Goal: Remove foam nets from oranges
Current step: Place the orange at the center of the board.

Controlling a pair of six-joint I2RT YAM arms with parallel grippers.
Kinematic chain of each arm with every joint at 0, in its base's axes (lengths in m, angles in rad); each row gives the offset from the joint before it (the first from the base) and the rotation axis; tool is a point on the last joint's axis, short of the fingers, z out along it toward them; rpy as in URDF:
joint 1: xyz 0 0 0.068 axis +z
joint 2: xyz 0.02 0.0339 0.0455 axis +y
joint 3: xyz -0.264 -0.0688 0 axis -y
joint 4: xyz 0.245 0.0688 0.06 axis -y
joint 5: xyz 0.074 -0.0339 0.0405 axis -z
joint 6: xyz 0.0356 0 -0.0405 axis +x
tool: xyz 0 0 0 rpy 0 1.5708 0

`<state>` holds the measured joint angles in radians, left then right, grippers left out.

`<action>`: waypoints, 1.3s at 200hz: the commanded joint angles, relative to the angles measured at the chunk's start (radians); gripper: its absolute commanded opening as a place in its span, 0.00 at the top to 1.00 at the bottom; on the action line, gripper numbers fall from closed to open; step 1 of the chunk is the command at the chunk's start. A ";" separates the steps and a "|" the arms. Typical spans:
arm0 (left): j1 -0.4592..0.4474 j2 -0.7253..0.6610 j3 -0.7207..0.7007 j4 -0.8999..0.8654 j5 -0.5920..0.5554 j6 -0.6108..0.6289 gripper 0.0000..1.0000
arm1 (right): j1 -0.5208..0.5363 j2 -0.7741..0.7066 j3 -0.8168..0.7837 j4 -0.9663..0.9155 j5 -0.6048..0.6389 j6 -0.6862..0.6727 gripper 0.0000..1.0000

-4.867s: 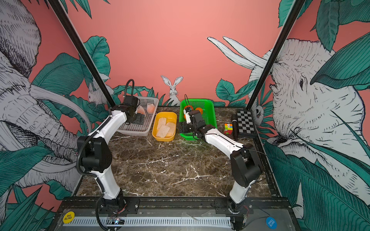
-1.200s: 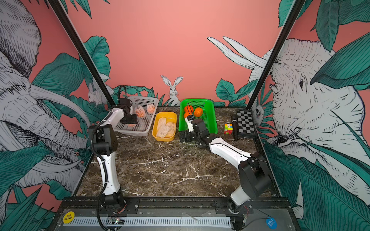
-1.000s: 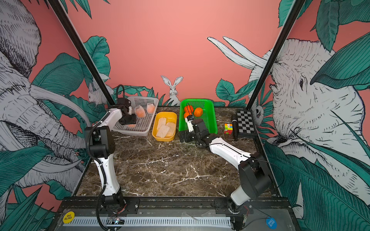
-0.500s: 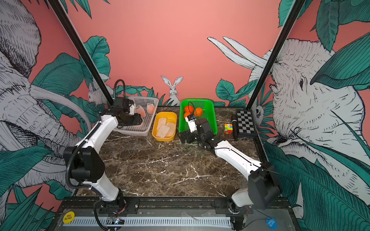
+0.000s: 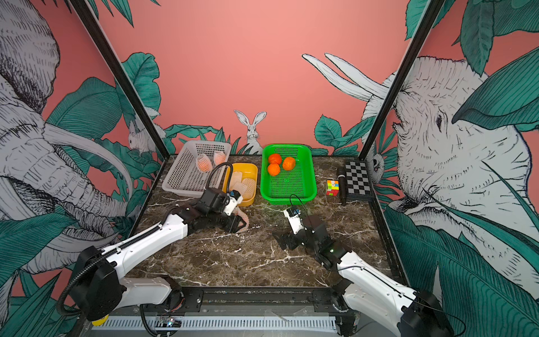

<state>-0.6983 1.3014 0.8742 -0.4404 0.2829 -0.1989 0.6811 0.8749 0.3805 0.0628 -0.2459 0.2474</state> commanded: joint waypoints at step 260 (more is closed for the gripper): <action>-0.257 0.041 -0.216 0.357 -0.098 0.228 0.08 | 0.018 -0.025 -0.141 0.228 -0.118 -0.067 0.02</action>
<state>-0.9428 1.4166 0.6838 -0.1108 0.1905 0.0025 0.6933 0.8406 0.2626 0.2241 -0.2913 0.2073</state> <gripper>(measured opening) 0.908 0.975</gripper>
